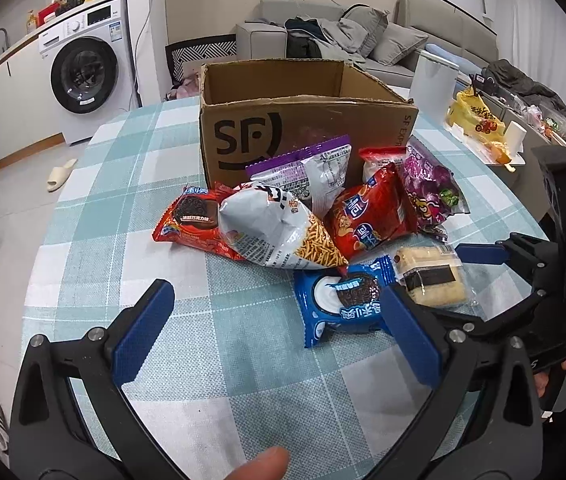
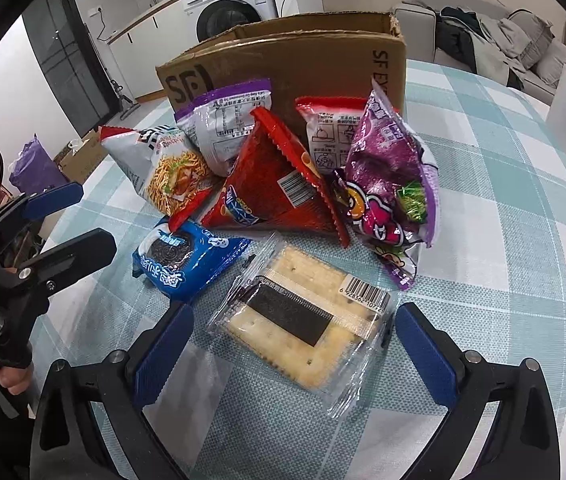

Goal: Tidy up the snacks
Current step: 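Grasp the blue Oreo pack with the left gripper while the right gripper grasps the cracker sandwich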

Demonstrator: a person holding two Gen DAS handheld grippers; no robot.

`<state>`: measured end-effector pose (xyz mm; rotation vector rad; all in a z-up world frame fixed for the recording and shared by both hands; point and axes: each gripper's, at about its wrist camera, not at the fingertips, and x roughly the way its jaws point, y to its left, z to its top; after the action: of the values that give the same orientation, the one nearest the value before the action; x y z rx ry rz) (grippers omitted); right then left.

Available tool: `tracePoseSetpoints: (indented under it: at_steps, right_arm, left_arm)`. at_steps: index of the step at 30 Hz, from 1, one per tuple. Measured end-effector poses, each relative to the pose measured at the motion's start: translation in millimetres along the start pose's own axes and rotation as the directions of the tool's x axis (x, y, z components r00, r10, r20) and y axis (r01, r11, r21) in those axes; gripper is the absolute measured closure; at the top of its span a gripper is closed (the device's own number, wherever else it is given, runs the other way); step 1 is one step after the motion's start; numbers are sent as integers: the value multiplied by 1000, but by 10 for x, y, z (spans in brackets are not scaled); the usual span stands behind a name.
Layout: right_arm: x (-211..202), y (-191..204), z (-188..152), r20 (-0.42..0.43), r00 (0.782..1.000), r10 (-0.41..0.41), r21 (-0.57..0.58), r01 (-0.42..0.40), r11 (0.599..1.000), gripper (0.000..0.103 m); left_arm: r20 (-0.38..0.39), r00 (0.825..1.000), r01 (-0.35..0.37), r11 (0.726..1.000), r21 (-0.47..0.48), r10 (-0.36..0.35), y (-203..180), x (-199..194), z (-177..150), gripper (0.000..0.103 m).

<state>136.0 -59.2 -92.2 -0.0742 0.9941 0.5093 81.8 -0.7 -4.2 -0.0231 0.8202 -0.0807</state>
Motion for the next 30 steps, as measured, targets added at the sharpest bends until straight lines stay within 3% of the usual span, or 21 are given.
tracePoseSetpoints:
  at_steps: [10,30]
  right_arm:
    - [31,58,-29,-10,998,-66,-27,66,997,0]
    - [-65,-390,-92,-34,991,-127,-21,126,992,0]
  left_arm:
    - [-33,999,15,1000,6,-15,-34,107,-45,0]
    - [-107,988,110,994,-2,-110,-195,362,-158,1]
